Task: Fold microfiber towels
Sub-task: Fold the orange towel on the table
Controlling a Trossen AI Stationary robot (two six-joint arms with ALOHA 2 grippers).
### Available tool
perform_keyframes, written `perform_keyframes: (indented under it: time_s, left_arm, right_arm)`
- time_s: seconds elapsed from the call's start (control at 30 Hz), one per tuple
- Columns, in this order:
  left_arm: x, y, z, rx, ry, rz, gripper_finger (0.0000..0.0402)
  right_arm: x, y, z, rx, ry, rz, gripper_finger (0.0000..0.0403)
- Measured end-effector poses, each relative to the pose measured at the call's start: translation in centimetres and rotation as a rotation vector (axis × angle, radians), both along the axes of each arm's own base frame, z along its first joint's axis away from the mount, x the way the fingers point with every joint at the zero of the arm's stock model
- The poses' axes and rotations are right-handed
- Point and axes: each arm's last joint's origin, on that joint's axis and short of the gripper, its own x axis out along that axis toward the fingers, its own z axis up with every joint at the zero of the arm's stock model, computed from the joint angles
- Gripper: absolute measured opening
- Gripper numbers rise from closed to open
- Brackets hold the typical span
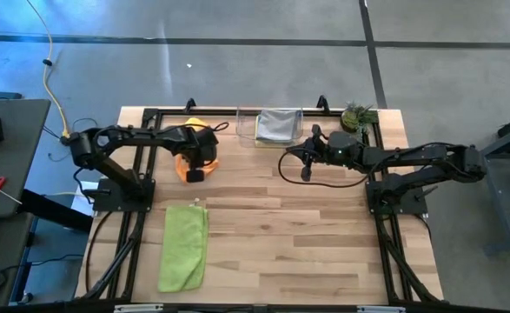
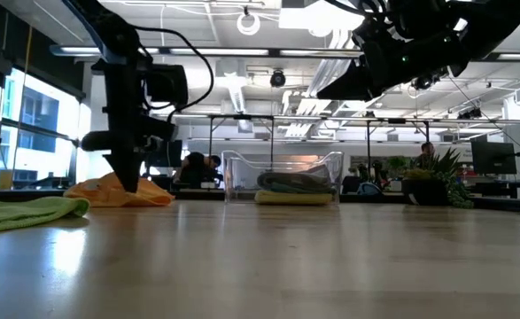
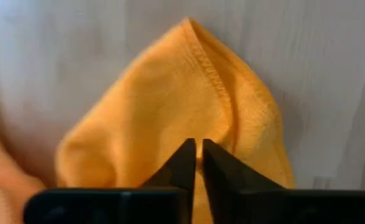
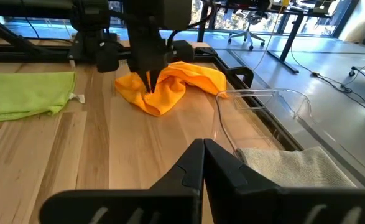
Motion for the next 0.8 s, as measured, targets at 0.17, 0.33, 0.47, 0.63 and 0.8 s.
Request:
perform_keyframes:
  time_s: [0.17, 0.33, 0.47, 0.63, 0.8]
  left_arm:
    - [0.6, 0.5, 2.5, 0.067, -0.060, -0.008, 0.0008]
    - [0.9, 0.5, 6.1, 0.113, -0.138, -0.011, 0.0002]
    - [0.7, -0.6, 6.8, 0.095, -0.129, -0.028, 0.0005]
    - [1.0, -0.8, 5.3, 0.001, -0.055, -0.058, 0.0055]
    - [1.4, 0.1, 3.1, -0.056, 0.017, -0.009, 0.0125]
  right_arm:
    - [0.0, 0.0, 0.0, -0.003, 0.001, 0.001, 0.0000]
    - [0.0, 0.0, 0.0, -0.003, 0.003, 0.001, 0.0000]
    - [0.0, 0.0, -0.1, 0.003, 0.013, 0.000, 0.0000]
    - [0.0, 0.0, -0.1, 0.021, 0.007, -0.004, 0.0000]
    - [0.0, 0.1, -0.2, 0.028, 0.008, -0.002, 0.0000]
